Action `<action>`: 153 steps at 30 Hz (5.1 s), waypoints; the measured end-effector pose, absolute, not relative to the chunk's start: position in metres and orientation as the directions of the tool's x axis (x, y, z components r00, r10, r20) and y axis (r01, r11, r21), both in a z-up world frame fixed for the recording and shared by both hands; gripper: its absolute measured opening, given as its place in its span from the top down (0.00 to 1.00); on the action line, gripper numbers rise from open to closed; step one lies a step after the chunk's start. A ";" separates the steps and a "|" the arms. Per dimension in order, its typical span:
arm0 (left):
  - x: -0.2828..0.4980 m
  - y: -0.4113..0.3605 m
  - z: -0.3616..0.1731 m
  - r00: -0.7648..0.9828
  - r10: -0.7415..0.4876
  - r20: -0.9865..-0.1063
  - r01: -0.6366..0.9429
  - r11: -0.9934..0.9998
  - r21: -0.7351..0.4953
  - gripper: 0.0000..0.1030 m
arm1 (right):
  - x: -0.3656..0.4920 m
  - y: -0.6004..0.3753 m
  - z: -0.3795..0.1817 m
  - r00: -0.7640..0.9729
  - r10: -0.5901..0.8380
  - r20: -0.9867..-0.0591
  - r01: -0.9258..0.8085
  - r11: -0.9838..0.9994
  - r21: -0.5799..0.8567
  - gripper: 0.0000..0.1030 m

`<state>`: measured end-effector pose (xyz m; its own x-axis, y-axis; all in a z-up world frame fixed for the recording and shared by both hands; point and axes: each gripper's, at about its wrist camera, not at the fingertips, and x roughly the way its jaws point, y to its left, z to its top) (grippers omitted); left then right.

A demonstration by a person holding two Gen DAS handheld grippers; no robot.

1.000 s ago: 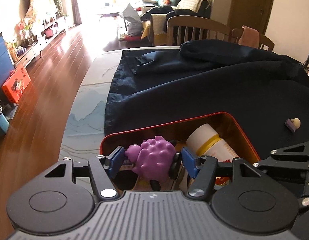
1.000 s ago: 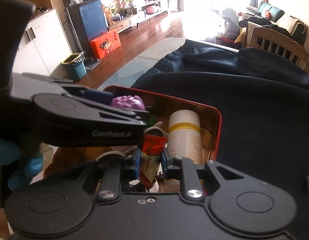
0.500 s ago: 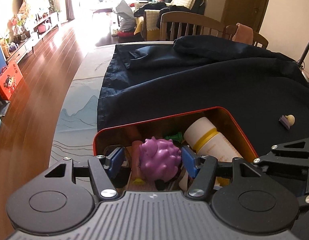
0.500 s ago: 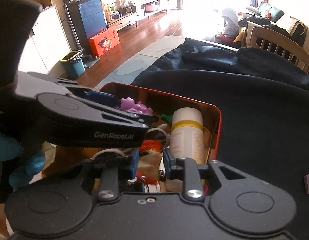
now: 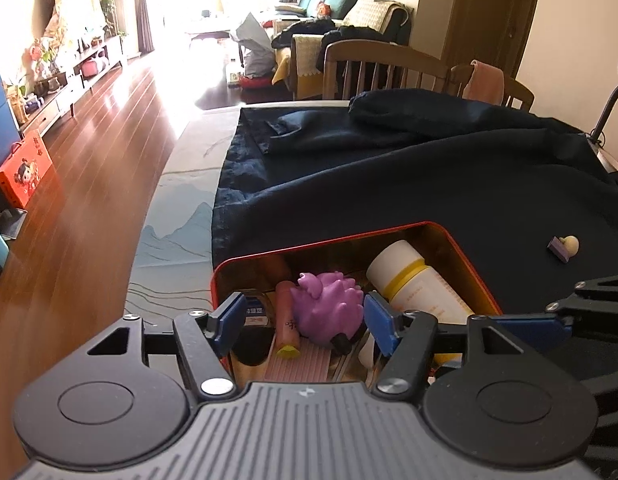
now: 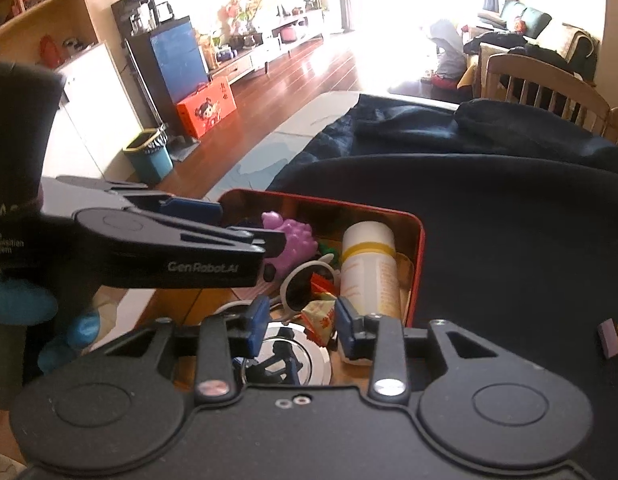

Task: Organize rigid objects
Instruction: 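Release the plush figure with left tool while right tool releases the wrapper into the box, then move both tools back toward the purple block and wooden figure, then grasp the purple block with left tool while right tool grasps the wooden figure, then carry the purple block and wooden figure over the red tin box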

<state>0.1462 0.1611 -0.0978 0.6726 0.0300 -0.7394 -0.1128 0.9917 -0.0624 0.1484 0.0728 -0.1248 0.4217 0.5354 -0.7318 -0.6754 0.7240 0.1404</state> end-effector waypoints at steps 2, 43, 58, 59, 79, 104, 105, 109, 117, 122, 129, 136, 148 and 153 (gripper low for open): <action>0.142 0.160 -0.093 0.679 0.028 -0.733 -0.114 0.991 -0.068 0.36 | 0.145 0.069 -0.121 0.437 0.536 -0.722 -0.670 0.730 0.136 0.62; 0.150 -0.019 -0.052 0.734 -0.050 -0.677 -0.028 0.994 -0.104 0.15 | 0.160 -0.144 -0.101 0.611 0.508 -0.607 -0.565 0.817 0.114 0.02; 0.218 -0.089 -0.083 0.669 -0.030 -0.743 -0.075 0.991 -0.107 0.12 | 0.208 -0.199 -0.132 0.594 0.484 -0.642 -0.608 0.793 0.035 0.05; 0.223 -0.090 -0.087 0.656 -0.024 -0.754 -0.090 0.990 -0.110 0.12 | 0.211 -0.199 -0.136 0.589 0.483 -0.649 -0.615 0.788 0.028 0.05; 0.289 -0.128 -0.136 0.584 0.025 -0.812 -0.157 0.984 -0.083 0.12 | 0.267 -0.185 -0.190 0.498 0.482 -0.721 -0.743 0.666 -0.067 0.29; 0.311 -0.123 -0.155 0.542 -0.058 -0.839 -0.155 0.974 -0.167 0.50 | 0.287 -0.186 -0.201 0.454 0.547 -0.703 -0.796 0.604 -0.044 0.62; 0.312 -0.123 -0.155 0.542 -0.059 -0.839 -0.154 0.974 -0.168 0.51 | 0.287 -0.187 -0.201 0.448 0.552 -0.703 -0.797 0.603 -0.034 0.63; 0.315 -0.131 -0.155 0.541 -0.064 -0.838 -0.120 0.981 -0.153 0.66 | 0.289 -0.190 -0.200 0.443 0.557 -0.702 -0.794 0.608 -0.019 0.70; 0.314 -0.129 -0.152 0.550 -0.086 -0.831 -0.117 0.977 -0.179 0.74 | 0.287 -0.199 -0.194 0.456 0.557 -0.695 -0.757 0.653 0.027 0.71; 0.307 -0.126 -0.149 0.552 -0.097 -0.828 -0.125 0.972 -0.198 0.80 | 0.280 -0.202 -0.186 0.472 0.550 -0.689 -0.733 0.679 0.041 0.71; 0.292 -0.119 -0.148 0.554 -0.088 -0.828 -0.129 0.973 -0.190 0.85 | 0.267 -0.210 -0.173 0.497 0.532 -0.686 -0.687 0.724 0.063 0.71; 0.266 -0.110 -0.141 0.562 -0.102 -0.821 -0.142 0.966 -0.217 0.85 | 0.254 -0.216 -0.164 0.505 0.519 -0.690 -0.635 0.765 0.110 0.71; 0.220 -0.082 -0.109 0.588 -0.118 -0.800 -0.182 0.945 -0.273 0.85 | 0.219 -0.196 -0.131 0.511 0.534 -0.674 -0.640 0.759 0.116 0.71; 0.204 -0.064 -0.097 0.610 -0.102 -0.786 -0.204 0.938 -0.279 0.85 | 0.207 -0.175 -0.119 0.508 0.546 -0.666 -0.654 0.748 0.114 0.71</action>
<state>0.2036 -0.0636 -0.0975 0.6096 -0.1018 -0.7861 -0.2036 0.9383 -0.2794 0.2066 -0.1755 -0.1192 0.5079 0.5457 -0.6665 -0.6542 0.7477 0.1136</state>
